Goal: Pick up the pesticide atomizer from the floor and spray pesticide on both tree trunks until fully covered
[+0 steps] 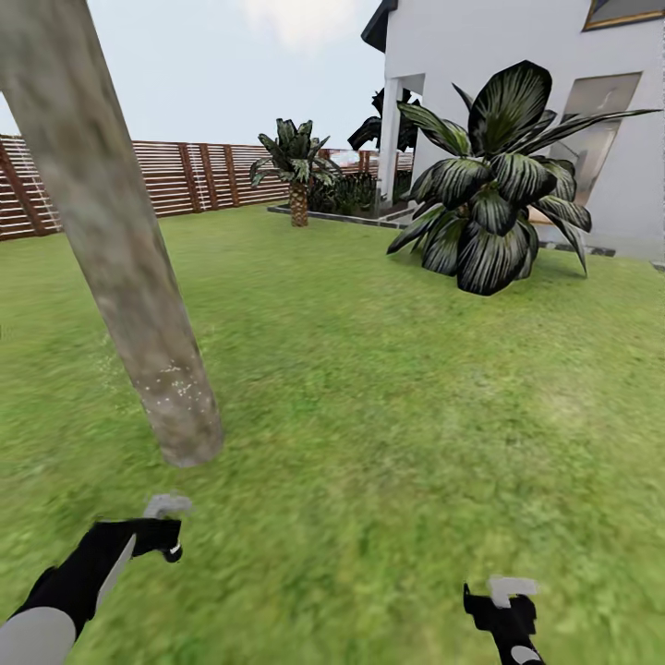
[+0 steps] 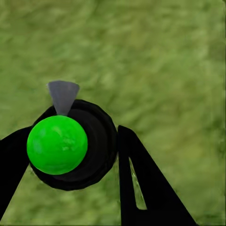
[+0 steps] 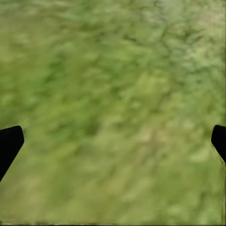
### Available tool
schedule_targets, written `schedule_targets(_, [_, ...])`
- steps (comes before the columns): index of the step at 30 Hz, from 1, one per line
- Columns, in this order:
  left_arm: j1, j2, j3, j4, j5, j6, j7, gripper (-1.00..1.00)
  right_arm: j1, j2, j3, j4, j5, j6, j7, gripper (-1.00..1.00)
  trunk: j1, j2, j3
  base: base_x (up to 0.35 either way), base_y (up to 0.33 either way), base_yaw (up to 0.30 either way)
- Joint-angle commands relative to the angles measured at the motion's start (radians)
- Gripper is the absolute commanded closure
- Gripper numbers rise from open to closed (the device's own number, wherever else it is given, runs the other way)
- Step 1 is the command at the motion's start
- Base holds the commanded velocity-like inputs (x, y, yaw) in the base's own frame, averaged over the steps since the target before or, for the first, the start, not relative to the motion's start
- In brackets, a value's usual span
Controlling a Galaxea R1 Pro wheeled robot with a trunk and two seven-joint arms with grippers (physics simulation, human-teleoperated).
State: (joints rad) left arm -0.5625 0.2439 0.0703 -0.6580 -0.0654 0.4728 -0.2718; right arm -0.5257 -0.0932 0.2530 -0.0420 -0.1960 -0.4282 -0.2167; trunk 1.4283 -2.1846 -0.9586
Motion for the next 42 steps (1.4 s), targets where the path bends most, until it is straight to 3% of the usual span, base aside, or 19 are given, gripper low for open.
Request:
schedule_targets(1, [0.005, 0.004, -0.009, -0.001, -0.052, -0.029, -0.063, 1.00, 0.000, 0.000, 0.025, -0.001, 0.029, -0.002, -0.002, -1.00, -0.001, 0.000, -0.001, -0.337, 0.000, 0.000])
schedule_targets(3, [0.011, 0.009, -0.033, 0.000, -0.181, -0.130, -0.207, 1.00, 0.000, 0.002, 0.086, -0.008, 0.151, -0.001, 0.000, -1.00, -0.001, 0.000, -0.001, -0.337, 0.000, 0.000])
schedule_targets(4, [0.012, 0.010, -0.036, 0.000, -0.220, -0.159, -0.260, 1.00, 0.000, 0.003, 0.103, -0.011, 0.187, -0.001, 0.005, -1.00, -0.001, 0.000, -0.001, -0.337, 0.000, 0.000])
schedule_targets(6, [0.012, 0.013, -0.040, -0.001, -0.323, -0.239, -0.424, 1.00, 0.000, -0.002, 0.129, -0.060, 0.262, 0.000, 0.089, -1.00, -0.001, 0.000, -0.001, -0.306, 0.000, 0.000])
schedule_targets(8, [0.009, 0.012, -0.041, -0.001, -0.440, -0.312, -0.565, 1.00, -0.001, -0.018, 0.138, -0.153, 0.310, 0.010, 0.299, -1.00, -0.001, 0.000, -0.001, -0.112, 0.000, 0.000])
schedule_targets(9, [0.006, 0.010, -0.041, -0.001, -0.524, -0.332, -0.641, 1.00, -0.012, -0.039, 0.140, -0.194, 0.324, 0.022, 0.478, -1.00, -0.001, 0.000, -0.001, -0.031, 0.000, 0.000])
schedule_targets(10, [0.005, 0.008, -0.041, -0.001, -0.582, -0.340, -0.696, 1.00, -0.033, -0.056, 0.141, -0.220, 0.330, 0.029, 0.593, -1.00, -0.001, 0.000, -0.001, -0.016, 0.000, 0.000])
schedule_targets(14, [0.002, -0.001, -0.040, -0.012, -0.709, -0.356, -0.821, 1.00, -0.082, -0.089, 0.141, -0.274, 0.336, 0.039, 0.854, -1.00, -0.001, 0.000, -0.001, -0.005, 0.000, 0.000])
schedule_targets(18, [0.000, -0.021, -0.040, -0.014, -0.728, -0.434, -0.837, 1.00, -0.087, -0.091, 0.141, -0.283, 0.360, 0.040, 0.902, -1.00, -0.001, 0.000, -0.001, 0.000, 0.000, 0.000])
schedule_targets(21, [0.001, -0.047, -0.070, -0.012, -0.748, -0.472, -0.838, 1.00, -0.088, -0.080, 0.150, -0.298, 0.463, 0.041, 0.906, -1.00, -0.001, 0.000, -0.001, 0.000, 0.000, 0.000])
schedule_targets(22, [0.001, -0.061, -0.102, -0.009, -0.757, -0.475, -0.835, 1.00, -0.088, -0.076, 0.152, -0.308, 0.490, 0.041, 0.909, 1.00, -0.001, 0.000, -0.001, 0.000, 0.000, 0.000])
schedule_targets(24, [-0.001, -0.101, -0.166, -0.004, -0.766, -0.474, -0.829, 1.00, -0.088, -0.063, 0.153, -0.324, 0.511, 0.040, 0.923, 1.00, -0.001, 0.000, -0.001, 0.000, 0.000, 0.000])
schedule_targets(26, [-0.002, -0.124, -0.185, -0.002, -0.768, -0.471, -0.826, 1.00, -0.088, -0.048, 0.154, -0.334, 0.518, 0.040, 0.951, 1.00, -0.001, 0.000, -0.001, 0.000, 0.000, 0.000])
schedule_targets(29, [-0.002, -0.170, -0.195, -0.001, -0.779, -0.470, -0.822, 1.00, -0.088, -0.020, 0.155, -0.372, 0.522, 0.040, 1.039, 1.00, -0.001, 0.000, -0.001, 0.000, 0.000, 0.000])
schedule_targets(31, [-0.003, -0.199, -0.196, -0.002, -0.796, -0.470, -0.822, 1.00, -0.088, 0.000, 0.155, -0.394, 0.523, 0.041, 1.057, 1.00, -0.001, 0.000, -0.001, 0.000, 0.000, 0.000])
schedule_targets(33, [-0.003, -0.237, -0.196, -0.002, -0.839, -0.469, -0.813, 1.00, -0.088, 0.039, 0.155, -0.406, 0.523, 0.042, 1.065, 1.00, -0.001, 0.000, -0.001, 0.000, 0.000, 0.000])
schedule_targets(36, [-0.002, -0.262, -0.196, -0.002, -0.866, -0.468, -0.759, 1.00, -0.088, 0.070, 0.155, -0.409, 0.524, 0.042, 1.066, 1.00, -0.001, 0.000, -0.001, 0.000, 0.000, 0.000])
schedule_targets(38, [-0.002, -0.270, -0.200, -0.002, -0.871, -0.468, -0.748, 1.00, -0.088, 0.075, 0.155, -0.410, 0.524, 0.042, 1.067, 1.00, -0.001, 0.000, -0.001, 0.000, 0.000, 0.000])
schedule_targets(42, [-0.003, -0.296, -0.256, -0.008, -0.872, -0.466, -0.743, 1.00, -0.088, 0.078, 0.155, -0.440, 0.524, 0.042, 1.067, 1.00, -0.001, 0.000, -0.001, 0.000, 0.000, 0.000])
